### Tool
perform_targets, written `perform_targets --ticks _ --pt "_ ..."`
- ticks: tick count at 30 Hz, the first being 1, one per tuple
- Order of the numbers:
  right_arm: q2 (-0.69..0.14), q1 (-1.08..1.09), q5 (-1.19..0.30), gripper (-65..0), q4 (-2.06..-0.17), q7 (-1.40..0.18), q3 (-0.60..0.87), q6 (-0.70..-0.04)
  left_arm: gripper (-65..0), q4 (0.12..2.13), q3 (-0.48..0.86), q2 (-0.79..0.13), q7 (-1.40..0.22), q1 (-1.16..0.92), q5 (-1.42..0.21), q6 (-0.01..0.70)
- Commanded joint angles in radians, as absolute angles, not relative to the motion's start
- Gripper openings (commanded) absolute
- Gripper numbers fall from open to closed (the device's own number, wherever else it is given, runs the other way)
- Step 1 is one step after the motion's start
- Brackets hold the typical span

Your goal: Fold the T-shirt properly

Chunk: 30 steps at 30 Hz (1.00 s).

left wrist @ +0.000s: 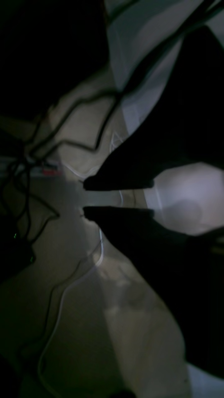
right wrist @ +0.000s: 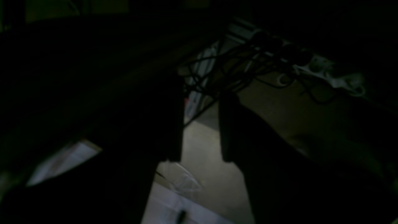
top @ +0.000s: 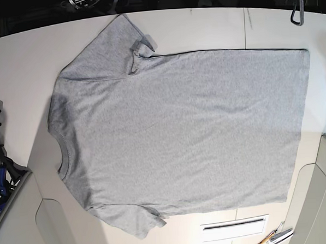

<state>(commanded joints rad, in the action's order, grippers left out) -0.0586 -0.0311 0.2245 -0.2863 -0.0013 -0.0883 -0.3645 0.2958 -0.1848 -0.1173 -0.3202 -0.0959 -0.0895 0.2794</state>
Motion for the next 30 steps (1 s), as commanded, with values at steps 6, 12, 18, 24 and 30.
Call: perform_targets --ticks 6,12,18,24,30 --pt "-0.067 -0.054 0.266 -45.7 -0.296 -0.001 -0.088 -0.39 -52.4 0.486 -0.185 -0.181 -0.325 -0.236 -0.091 0.28" --pt "-0.088 -0.126 0.262 -45.7 -0.368 -0.001 -0.088 -0.393 -52.4 0.555 -0.184 -0.198 -0.319 -0.327 -0.12 0.281" --pt "-0.114 -0.211 0.195 -45.7 -0.467 -0.001 -0.088 -0.427 -52.4 0.562 -0.183 -0.198 -0.33 -0.357 -0.165 0.281" --pt "-0.155 -0.305 0.127 -45.7 -0.577 -0.001 -0.088 -0.472 -52.4 0.605 -0.182 -0.204 -0.382 -0.397 -0.219 0.281" --pt "-0.187 -0.389 0.096 -45.7 -0.684 -0.001 -0.088 -0.472 -52.4 0.739 -0.182 -0.233 -0.393 -0.487 -0.26 0.264"
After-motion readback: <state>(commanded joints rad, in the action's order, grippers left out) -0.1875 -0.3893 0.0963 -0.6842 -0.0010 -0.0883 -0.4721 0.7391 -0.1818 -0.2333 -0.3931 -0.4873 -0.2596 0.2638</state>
